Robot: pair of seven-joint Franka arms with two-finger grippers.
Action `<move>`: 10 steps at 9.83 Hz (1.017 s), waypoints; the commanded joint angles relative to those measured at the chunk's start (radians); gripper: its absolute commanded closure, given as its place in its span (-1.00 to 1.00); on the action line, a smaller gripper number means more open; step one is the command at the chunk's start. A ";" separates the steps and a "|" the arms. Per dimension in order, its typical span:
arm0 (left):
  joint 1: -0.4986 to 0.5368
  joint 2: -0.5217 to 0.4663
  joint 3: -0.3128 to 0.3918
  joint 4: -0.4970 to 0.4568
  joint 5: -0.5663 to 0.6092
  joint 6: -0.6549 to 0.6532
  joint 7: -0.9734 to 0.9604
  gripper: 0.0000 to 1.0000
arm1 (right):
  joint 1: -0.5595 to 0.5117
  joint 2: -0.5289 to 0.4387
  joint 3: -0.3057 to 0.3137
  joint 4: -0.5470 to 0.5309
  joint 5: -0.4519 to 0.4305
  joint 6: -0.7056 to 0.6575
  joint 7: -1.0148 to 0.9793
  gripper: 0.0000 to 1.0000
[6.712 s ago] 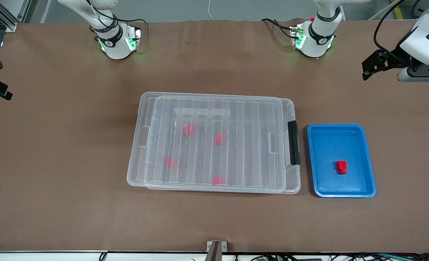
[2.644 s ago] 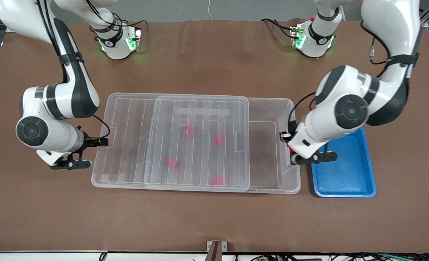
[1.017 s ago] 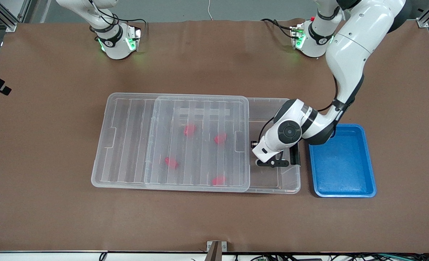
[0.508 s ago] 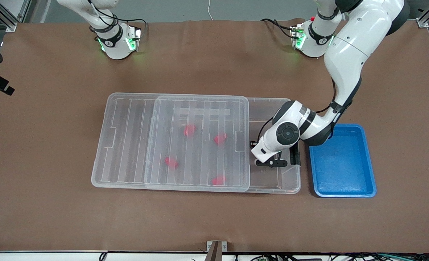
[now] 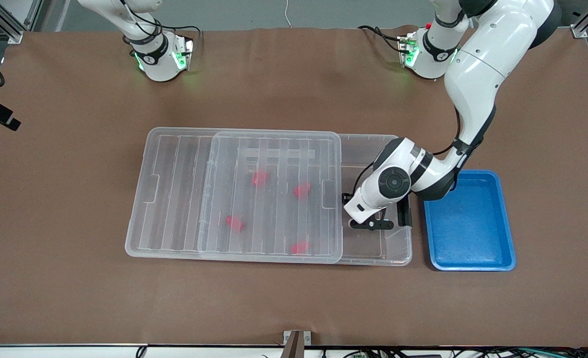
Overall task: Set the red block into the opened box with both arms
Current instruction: 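Carry the red block over the opened box and lower it inside with the left gripper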
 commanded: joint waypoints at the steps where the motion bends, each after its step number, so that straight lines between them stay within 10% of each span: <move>1: 0.003 -0.016 -0.002 -0.007 0.021 0.003 -0.010 -1.00 | -0.012 -0.005 0.016 0.002 0.003 -0.014 -0.016 -1.00; 7: 0.018 -0.207 -0.011 0.005 0.007 -0.124 -0.001 -1.00 | -0.015 -0.002 0.016 -0.008 0.004 -0.014 -0.055 -1.00; 10: 0.024 -0.284 -0.026 0.210 0.009 -0.370 0.002 -1.00 | -0.018 0.022 0.008 -0.090 0.041 0.030 -0.181 0.64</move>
